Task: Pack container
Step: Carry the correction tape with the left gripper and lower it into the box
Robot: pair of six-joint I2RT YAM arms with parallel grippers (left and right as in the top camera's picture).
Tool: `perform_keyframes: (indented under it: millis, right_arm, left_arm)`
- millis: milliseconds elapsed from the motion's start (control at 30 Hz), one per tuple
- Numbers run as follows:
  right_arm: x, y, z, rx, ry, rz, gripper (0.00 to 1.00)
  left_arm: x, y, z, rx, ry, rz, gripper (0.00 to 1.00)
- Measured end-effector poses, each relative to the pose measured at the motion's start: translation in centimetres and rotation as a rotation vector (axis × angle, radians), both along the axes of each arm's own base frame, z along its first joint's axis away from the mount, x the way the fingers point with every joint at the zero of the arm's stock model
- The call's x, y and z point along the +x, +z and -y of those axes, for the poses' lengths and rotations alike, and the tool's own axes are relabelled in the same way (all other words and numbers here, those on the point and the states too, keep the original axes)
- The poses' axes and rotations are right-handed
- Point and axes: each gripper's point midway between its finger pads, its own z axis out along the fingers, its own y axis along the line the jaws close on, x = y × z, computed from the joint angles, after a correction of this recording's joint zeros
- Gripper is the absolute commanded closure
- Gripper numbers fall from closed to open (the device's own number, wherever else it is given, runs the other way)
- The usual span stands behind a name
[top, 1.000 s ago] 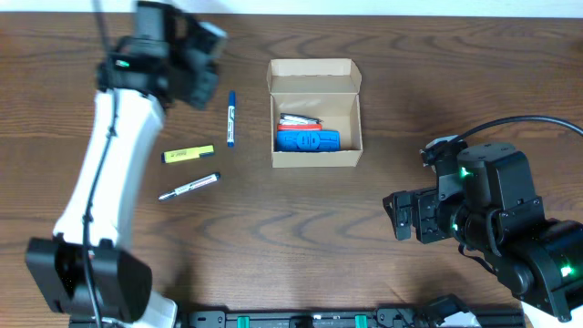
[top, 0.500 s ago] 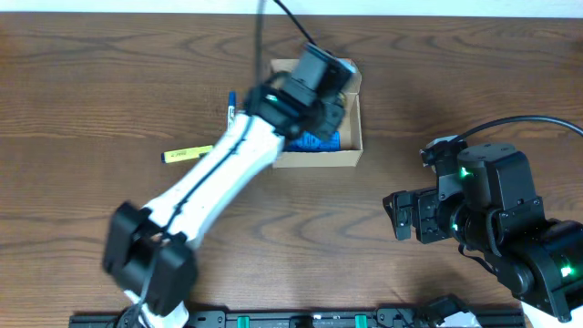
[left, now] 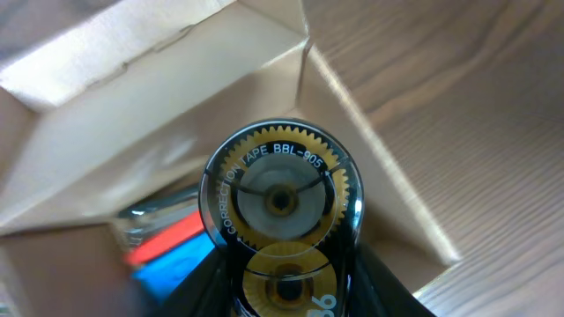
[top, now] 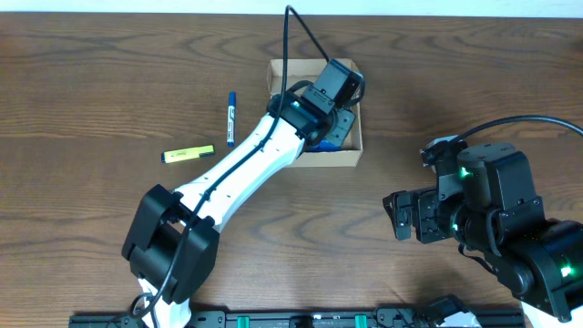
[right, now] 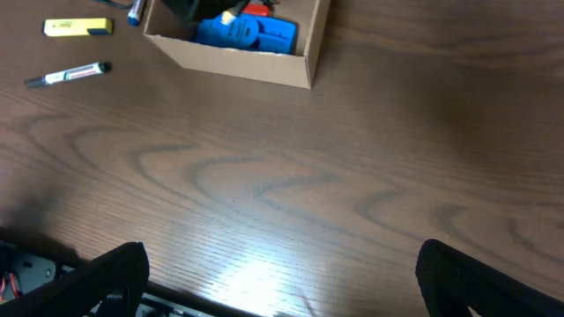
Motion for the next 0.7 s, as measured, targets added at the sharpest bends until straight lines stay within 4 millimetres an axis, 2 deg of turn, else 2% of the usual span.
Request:
perform_keyframes:
  millis: [333, 500, 700]
  right_arm:
    - [0.0, 0.0, 0.0, 0.0, 0.0, 0.0, 0.01]
    - [0.0, 0.0, 0.0, 0.0, 0.0, 0.0, 0.01]
    - [0.0, 0.0, 0.0, 0.0, 0.0, 0.0, 0.01]
  left_arm:
    - [0.3, -1.4, -4.2, 0.337, -0.457, 0.091, 0.85]
    - [0.4, -1.6, -5.2, 0.374, -0.666, 0.119, 0.82]
    - [0.3, -1.6, -5.2, 0.375, -0.813, 0.16, 0.83]
